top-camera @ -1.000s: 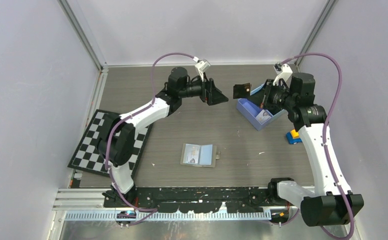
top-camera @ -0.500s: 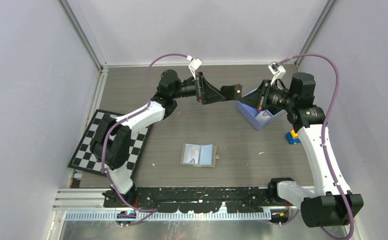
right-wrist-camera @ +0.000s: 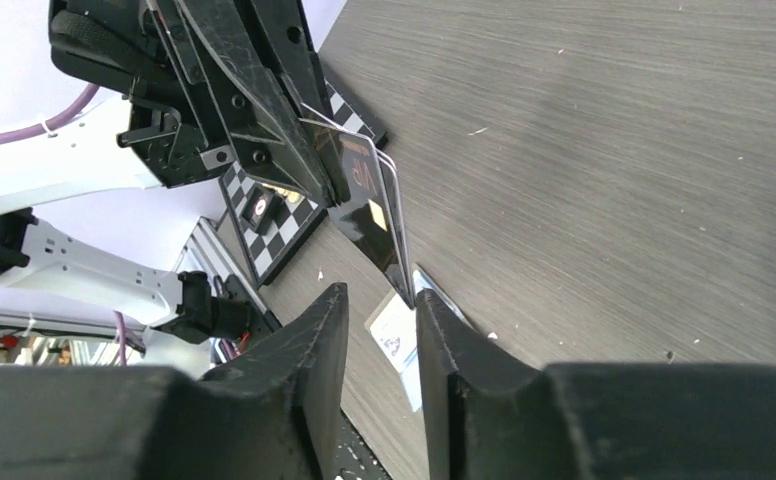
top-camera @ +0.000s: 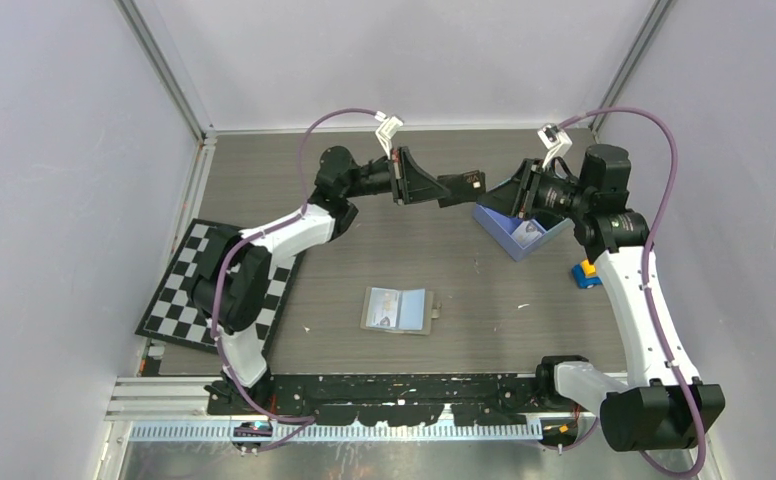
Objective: Put the credit cards into the card holder
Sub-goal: Pick up the credit card from the storage box, then place the credit card in the storage box.
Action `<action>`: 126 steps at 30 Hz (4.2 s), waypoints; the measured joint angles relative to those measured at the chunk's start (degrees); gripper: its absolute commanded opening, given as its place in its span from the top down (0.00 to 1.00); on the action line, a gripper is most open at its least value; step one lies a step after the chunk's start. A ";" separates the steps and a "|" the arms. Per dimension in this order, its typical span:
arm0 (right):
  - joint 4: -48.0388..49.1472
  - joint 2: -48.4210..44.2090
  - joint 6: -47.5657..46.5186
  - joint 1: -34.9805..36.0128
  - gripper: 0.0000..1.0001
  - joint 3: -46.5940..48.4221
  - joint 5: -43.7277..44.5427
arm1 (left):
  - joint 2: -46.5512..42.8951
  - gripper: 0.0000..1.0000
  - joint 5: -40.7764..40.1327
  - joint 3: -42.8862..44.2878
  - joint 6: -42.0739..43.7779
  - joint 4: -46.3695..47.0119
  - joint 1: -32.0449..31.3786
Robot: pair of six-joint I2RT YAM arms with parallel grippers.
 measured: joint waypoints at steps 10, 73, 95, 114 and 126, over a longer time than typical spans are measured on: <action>3.89 -0.85 5.77 0.00 0.60 0.07 0.44 | -0.15 1.00 1.18 -3.67 0.04 0.83 -0.22; 11.67 5.68 10.73 1.77 0.99 -1.70 -12.22 | -6.54 1.00 3.54 -6.08 3.58 -5.31 -0.63; 22.40 2.95 21.05 -1.42 0.99 -5.05 -17.40 | -11.91 0.97 -0.28 -7.39 8.07 -9.79 -1.60; 25.68 0.66 23.69 -9.73 0.99 -5.07 -13.07 | -13.90 1.00 2.16 -11.74 9.29 -11.28 3.74; -4.00 5.25 4.17 -10.54 0.99 6.29 28.70 | -25.77 1.00 -12.04 -10.64 25.57 -45.20 4.72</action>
